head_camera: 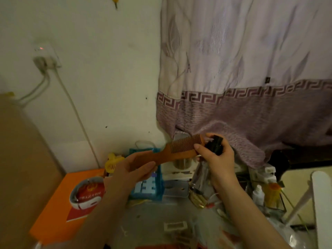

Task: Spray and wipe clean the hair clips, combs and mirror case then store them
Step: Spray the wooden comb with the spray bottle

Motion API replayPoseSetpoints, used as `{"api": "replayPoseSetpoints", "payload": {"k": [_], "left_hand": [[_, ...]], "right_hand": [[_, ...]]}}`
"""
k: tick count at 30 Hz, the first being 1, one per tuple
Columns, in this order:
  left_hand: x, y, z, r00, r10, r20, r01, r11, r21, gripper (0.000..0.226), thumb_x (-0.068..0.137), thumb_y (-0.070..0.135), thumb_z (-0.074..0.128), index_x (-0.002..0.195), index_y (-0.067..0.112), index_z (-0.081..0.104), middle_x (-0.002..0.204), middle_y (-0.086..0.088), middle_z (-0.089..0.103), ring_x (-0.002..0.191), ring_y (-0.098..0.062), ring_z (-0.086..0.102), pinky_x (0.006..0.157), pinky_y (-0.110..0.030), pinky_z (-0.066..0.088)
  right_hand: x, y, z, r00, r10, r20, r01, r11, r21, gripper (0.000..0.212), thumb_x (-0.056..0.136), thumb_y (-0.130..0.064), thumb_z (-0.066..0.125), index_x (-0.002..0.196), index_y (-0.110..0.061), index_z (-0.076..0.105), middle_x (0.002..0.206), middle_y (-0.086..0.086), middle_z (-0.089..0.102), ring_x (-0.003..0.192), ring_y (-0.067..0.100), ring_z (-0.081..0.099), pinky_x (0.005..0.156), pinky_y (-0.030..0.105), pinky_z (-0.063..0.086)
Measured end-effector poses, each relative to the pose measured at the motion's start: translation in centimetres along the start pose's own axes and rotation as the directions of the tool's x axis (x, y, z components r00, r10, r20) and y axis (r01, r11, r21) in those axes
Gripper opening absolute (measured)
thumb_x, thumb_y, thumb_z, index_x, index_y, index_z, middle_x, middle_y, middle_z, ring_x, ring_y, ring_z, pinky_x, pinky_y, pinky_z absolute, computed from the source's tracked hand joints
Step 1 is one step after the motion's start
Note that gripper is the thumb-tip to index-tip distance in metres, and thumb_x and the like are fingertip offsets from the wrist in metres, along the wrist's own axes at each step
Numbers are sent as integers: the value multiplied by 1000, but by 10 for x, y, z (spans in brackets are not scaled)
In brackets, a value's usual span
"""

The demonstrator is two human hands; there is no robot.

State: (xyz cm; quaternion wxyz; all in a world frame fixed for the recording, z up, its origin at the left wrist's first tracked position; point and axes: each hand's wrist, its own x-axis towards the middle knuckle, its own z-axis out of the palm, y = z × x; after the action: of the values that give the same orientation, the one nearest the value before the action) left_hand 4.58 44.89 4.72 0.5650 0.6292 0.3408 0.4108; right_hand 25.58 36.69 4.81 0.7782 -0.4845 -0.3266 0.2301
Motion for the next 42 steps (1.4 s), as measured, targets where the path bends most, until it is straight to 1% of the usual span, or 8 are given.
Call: {"api": "replayPoseSetpoints", "payload": {"k": [6,11,16,23,28,34,39,42], "left_hand": [[4,43,-4,993,119,-16,-119,992,-51,34,70,26,70,103,20,68,90,1,75,81,-14,72,62,-16,55],[9,77,-11,970,243,-33,-245,967,-71,30,72,25,68,100,15,69,90,-7,74,82,-19,72,62,-17,54],[15,106,-18,952,290,-102,-303,942,-145,36,69,23,69,104,12,66,93,-7,75,83,-21,73,62,-18,56],[19,139,-16,940,323,-112,-340,916,-211,40,69,23,69,108,14,65,96,-5,75,87,-20,73,63,-19,57],[20,154,-10,930,356,-87,-367,906,-210,39,71,22,68,109,13,65,98,-5,75,89,-20,72,67,-20,57],[23,168,-6,920,385,-73,-391,896,-212,40,69,24,70,108,14,66,96,-6,75,87,-21,73,66,-20,57],[26,176,-1,912,405,-63,-409,890,-200,37,70,24,70,106,16,68,95,-5,75,87,-21,73,67,-21,57],[28,180,3,906,418,-68,-423,885,-193,36,69,25,70,104,17,68,93,-4,75,86,-20,73,65,-20,57]], "right_hand": [[10,-34,13,992,-104,66,104,995,10,33,73,-9,78,101,-20,63,97,7,65,86,23,67,67,31,58],[19,-60,21,971,-218,102,216,976,24,37,71,-14,75,102,-22,59,74,-8,69,70,11,68,61,19,55],[27,-84,23,930,-333,153,346,936,-65,44,73,-11,76,109,-28,54,70,-12,61,60,9,60,57,25,56],[29,-117,33,882,-397,255,423,904,-57,54,67,-26,73,117,-27,52,79,16,57,60,18,59,59,29,56],[30,-130,36,868,-414,275,440,897,-39,61,63,-30,77,117,-36,50,83,12,57,68,15,60,64,28,55],[31,-140,31,818,-464,341,518,851,-85,59,78,-17,72,120,-40,38,91,17,59,77,19,61,75,27,56],[27,-155,39,744,-585,324,642,759,-105,52,76,-28,69,123,-30,48,99,4,63,90,18,66,81,36,57],[24,-163,44,701,-631,333,696,707,-125,48,84,-35,63,128,-38,45,98,-8,64,83,19,68,75,40,59]]}}
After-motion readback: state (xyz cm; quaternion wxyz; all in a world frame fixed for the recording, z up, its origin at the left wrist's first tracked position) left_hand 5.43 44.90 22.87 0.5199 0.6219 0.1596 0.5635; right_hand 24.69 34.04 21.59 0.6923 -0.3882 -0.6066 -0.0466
